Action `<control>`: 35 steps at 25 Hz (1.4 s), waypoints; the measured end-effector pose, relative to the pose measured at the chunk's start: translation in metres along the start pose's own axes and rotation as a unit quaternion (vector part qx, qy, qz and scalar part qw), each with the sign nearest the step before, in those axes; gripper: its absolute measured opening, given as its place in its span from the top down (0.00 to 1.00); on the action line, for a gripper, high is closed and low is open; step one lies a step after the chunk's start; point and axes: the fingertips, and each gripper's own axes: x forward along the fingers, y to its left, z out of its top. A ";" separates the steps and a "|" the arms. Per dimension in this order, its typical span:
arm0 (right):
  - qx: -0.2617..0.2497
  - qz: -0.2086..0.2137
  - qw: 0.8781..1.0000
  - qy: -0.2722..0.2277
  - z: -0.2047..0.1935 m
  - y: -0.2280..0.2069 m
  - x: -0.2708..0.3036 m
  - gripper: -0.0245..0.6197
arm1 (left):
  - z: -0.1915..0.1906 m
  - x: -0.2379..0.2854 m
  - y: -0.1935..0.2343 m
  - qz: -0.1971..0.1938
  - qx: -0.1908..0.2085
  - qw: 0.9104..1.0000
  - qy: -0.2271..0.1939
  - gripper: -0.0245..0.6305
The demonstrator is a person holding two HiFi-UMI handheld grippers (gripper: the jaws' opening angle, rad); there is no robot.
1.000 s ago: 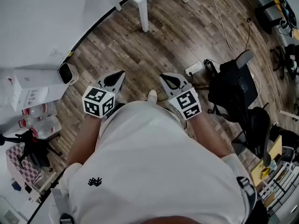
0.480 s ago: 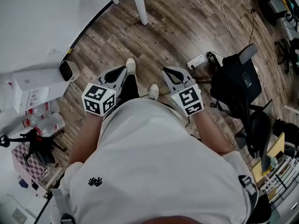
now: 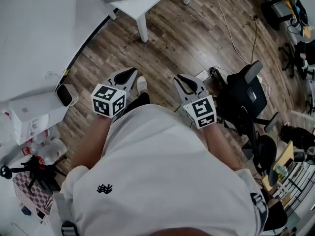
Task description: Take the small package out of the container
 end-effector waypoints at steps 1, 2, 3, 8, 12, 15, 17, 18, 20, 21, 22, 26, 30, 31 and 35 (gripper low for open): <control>-0.003 -0.005 1.000 0.004 0.003 -0.007 0.004 0.88 | 0.010 0.006 0.007 -0.003 0.002 1.000 -0.005 0.95; -0.005 -0.009 1.000 0.009 0.008 -0.014 0.009 0.88 | 0.020 0.012 0.014 -0.005 0.004 1.000 -0.009 0.94; -0.006 -0.011 1.000 0.012 0.013 -0.019 0.016 0.88 | 0.028 0.018 0.024 -0.005 0.005 1.000 -0.012 0.88; -0.012 -0.017 1.000 0.010 0.044 -0.038 0.051 0.86 | 0.058 0.040 0.075 0.006 0.000 1.000 -0.024 0.85; -0.015 -0.014 1.000 0.006 0.066 -0.049 0.076 0.86 | 0.081 0.054 0.113 0.031 -0.026 0.998 -0.040 0.83; -0.029 0.005 1.000 0.011 0.074 -0.055 0.091 0.86 | 0.090 0.066 0.134 0.053 -0.052 0.996 -0.050 0.81; -0.035 0.015 0.999 0.012 0.078 -0.065 0.103 0.86 | 0.099 0.077 0.149 0.069 -0.063 0.994 -0.054 0.80; -0.037 0.021 0.999 0.011 0.081 -0.071 0.109 0.85 | 0.105 0.083 0.157 0.077 -0.069 0.993 -0.056 0.80; -0.044 0.032 0.998 0.008 0.088 -0.083 0.120 0.85 | 0.114 0.093 0.172 0.094 -0.083 0.990 -0.060 0.79; -0.048 0.038 0.998 0.007 0.092 -0.090 0.125 0.85 | 0.119 0.098 0.179 0.103 -0.090 0.989 -0.062 0.78; -0.051 0.045 0.998 0.005 0.096 -0.097 0.131 0.85 | 0.124 0.103 0.186 0.113 -0.097 0.987 -0.064 0.78; -0.060 0.070 0.996 0.001 0.112 -0.135 0.150 0.85 | 0.146 0.127 0.217 0.156 -0.140 0.975 -0.073 0.77; -0.084 0.094 0.992 -0.011 0.131 -0.175 0.168 0.85 | 0.170 0.150 0.247 0.200 -0.176 0.960 -0.087 0.75; -0.085 0.098 0.991 -0.011 0.134 -0.185 0.172 0.85 | 0.174 0.155 0.255 0.212 -0.185 0.956 -0.088 0.75; -0.079 0.113 0.990 -0.006 0.137 -0.219 0.182 0.85 | 0.179 0.175 0.282 0.255 -0.221 0.938 -0.082 0.72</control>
